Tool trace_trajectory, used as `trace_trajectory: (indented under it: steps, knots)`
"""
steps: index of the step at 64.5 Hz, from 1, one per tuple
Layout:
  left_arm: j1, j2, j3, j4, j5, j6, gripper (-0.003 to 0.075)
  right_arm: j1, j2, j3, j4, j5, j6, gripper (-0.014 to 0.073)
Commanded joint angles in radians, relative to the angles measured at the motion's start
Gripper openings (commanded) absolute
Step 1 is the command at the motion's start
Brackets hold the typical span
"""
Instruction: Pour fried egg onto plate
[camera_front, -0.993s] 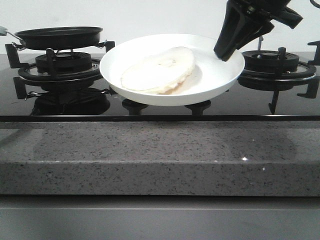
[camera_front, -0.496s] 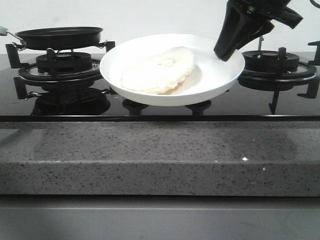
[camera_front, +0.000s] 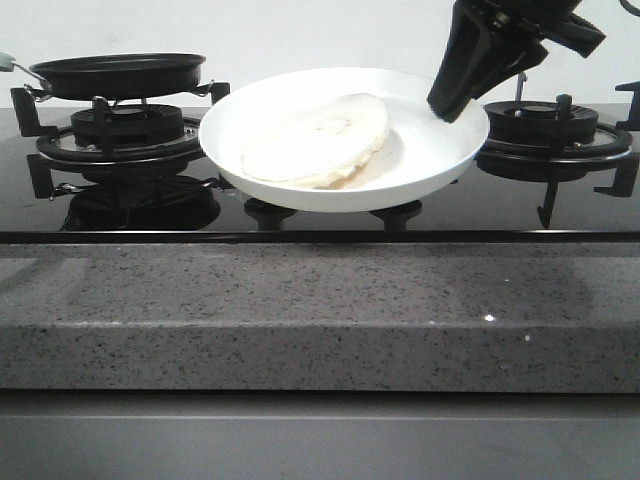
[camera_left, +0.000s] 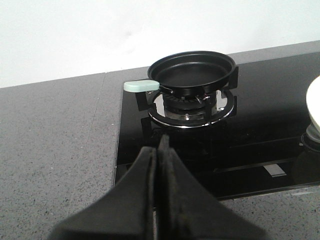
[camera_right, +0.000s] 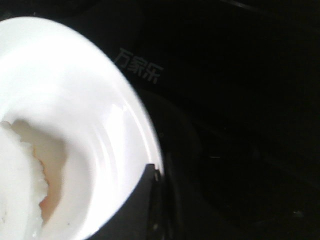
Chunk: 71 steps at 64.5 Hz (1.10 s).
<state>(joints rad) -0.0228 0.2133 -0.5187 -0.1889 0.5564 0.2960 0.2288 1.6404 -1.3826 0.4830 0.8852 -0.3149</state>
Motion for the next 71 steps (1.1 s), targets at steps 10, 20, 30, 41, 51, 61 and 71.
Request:
trace_trajectory:
  steps: [10,20,30,41,51,61,71]
  knots:
    - [-0.01,0.011,-0.025,-0.012,-0.084,-0.012,-0.0019,0.0,-0.047,-0.027,0.041,-0.044,0.0,-0.0058]
    - [-0.01,0.011,-0.025,-0.012,-0.084,-0.012,-0.0019,0.0,-0.047,-0.029,0.043,-0.053,0.0,-0.0058]
    - [-0.01,0.011,-0.025,-0.012,-0.084,-0.012,-0.0019,-0.009,-0.025,-0.083,0.065,-0.048,0.022,-0.0058]
    - [-0.01,0.011,-0.025,-0.012,-0.084,-0.012,-0.0019,-0.051,0.096,-0.282,0.065,0.034,0.099,-0.0058]
    - [-0.01,0.011,-0.025,-0.012,-0.084,-0.012,-0.0019,-0.083,0.226,-0.446,0.065,0.052,0.116,-0.0058]
    - [-0.01,0.011,-0.025,-0.012,-0.084,-0.012,-0.0019,-0.091,0.31,-0.524,0.064,0.043,0.125,-0.0058]
    - [-0.01,0.011,-0.025,-0.012,-0.084,-0.012,-0.0019,-0.091,0.354,-0.533,0.051,0.04,0.125,-0.0058]
